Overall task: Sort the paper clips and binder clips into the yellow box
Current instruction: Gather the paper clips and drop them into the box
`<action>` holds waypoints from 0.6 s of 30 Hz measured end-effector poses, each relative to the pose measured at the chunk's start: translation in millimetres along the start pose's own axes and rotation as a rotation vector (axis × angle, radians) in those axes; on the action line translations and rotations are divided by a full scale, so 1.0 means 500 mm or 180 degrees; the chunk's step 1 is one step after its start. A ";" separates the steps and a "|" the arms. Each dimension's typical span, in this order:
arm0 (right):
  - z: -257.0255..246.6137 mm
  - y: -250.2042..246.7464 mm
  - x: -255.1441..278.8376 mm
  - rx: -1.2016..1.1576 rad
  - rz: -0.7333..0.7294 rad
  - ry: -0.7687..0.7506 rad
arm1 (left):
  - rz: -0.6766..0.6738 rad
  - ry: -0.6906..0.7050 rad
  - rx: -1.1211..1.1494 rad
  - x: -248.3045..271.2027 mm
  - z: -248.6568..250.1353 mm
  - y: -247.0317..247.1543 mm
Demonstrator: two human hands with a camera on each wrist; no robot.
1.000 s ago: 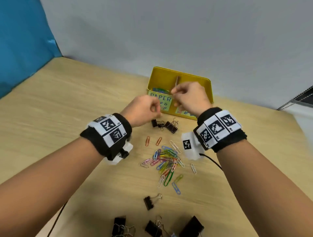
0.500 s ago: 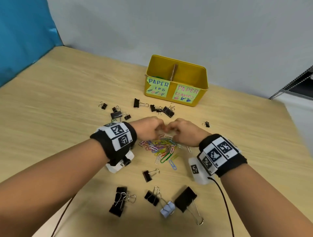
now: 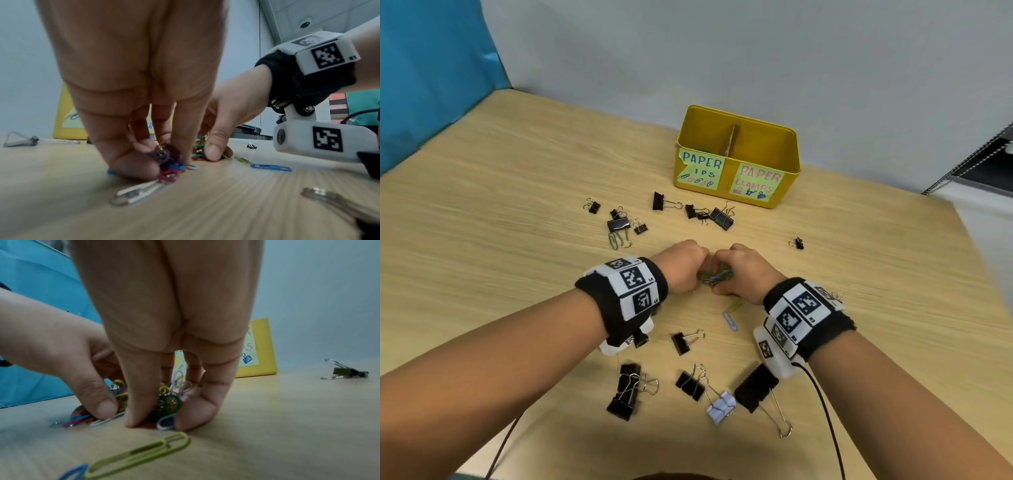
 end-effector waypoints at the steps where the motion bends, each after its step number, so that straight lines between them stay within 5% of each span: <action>1: 0.001 -0.004 -0.001 -0.0018 0.0062 -0.0015 | 0.0057 0.0011 0.0015 -0.001 -0.001 -0.004; 6: 0.031 -0.020 -0.013 -0.0665 0.0236 0.0216 | 0.0310 -0.0212 0.0470 -0.009 -0.025 -0.034; 11: 0.083 -0.009 -0.028 -0.1905 0.0116 0.0680 | 0.0133 -0.0865 0.1754 -0.020 -0.087 -0.043; 18: 0.039 -0.175 -0.070 -0.3152 0.0590 0.0230 | 0.0564 -0.0718 0.3111 -0.069 -0.090 -0.170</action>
Point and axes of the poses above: each hand's wrist, its own x-axis away from the middle knuckle, its own y-axis out of the palm, z = x × y, the point moved 9 cm from there along -x, towards the middle knuckle, and after that the axes turned 7 degrees about z, right-handed, at the moved point
